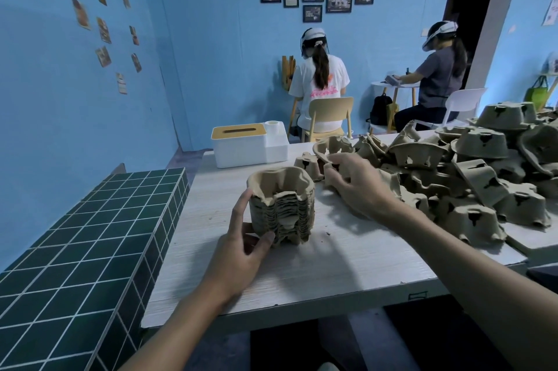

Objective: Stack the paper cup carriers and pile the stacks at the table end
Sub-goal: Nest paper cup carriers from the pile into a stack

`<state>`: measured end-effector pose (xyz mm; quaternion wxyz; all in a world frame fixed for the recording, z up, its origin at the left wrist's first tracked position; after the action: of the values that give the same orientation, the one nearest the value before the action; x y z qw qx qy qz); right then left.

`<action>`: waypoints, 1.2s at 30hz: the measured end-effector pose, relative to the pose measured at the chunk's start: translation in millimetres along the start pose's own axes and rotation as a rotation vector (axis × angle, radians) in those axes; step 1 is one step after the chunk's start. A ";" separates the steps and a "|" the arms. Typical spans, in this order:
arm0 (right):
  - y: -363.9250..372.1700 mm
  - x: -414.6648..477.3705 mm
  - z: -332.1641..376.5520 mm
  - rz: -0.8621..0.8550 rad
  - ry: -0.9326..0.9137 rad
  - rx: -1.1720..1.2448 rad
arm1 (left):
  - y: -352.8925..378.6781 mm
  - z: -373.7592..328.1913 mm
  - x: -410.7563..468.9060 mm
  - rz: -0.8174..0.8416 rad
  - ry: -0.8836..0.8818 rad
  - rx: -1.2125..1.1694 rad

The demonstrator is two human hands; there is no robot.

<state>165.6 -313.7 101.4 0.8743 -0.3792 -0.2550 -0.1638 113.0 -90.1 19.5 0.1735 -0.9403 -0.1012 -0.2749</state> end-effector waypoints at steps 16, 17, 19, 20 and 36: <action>-48.8 -30.4 -110.4 -0.218 0.251 -0.401 | -0.8 -1.7 -2.0 -0.018 -0.011 0.018; -44.9 -31.4 -113.0 -0.179 0.270 -0.428 | -1.2 -2.1 -2.2 -0.022 -0.014 0.014; -41.4 -32.9 -114.7 -0.148 0.273 -0.431 | -1.5 -2.5 -2.4 -0.023 -0.022 0.011; -41.4 -32.6 -114.2 -0.162 0.260 -0.411 | -1.6 -2.8 -2.4 -0.023 -0.024 0.011; -33.5 -41.6 -61.7 -0.216 0.107 0.120 | -0.9 0.5 -1.6 -0.005 -0.041 0.000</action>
<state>135.3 -378.0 61.2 0.8849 -0.2874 -0.2568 -0.2615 111.7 -89.3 18.4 0.1709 -0.9455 -0.1070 -0.2558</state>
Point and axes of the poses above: each hand's wrist, its own x-axis towards the middle knuckle, its own y-axis out of the palm, z = x × y, the point moved 10 cm from there along x, towards the middle knuckle, and after that the axes turned 13 degrees about -z, right-handed, at the moved point
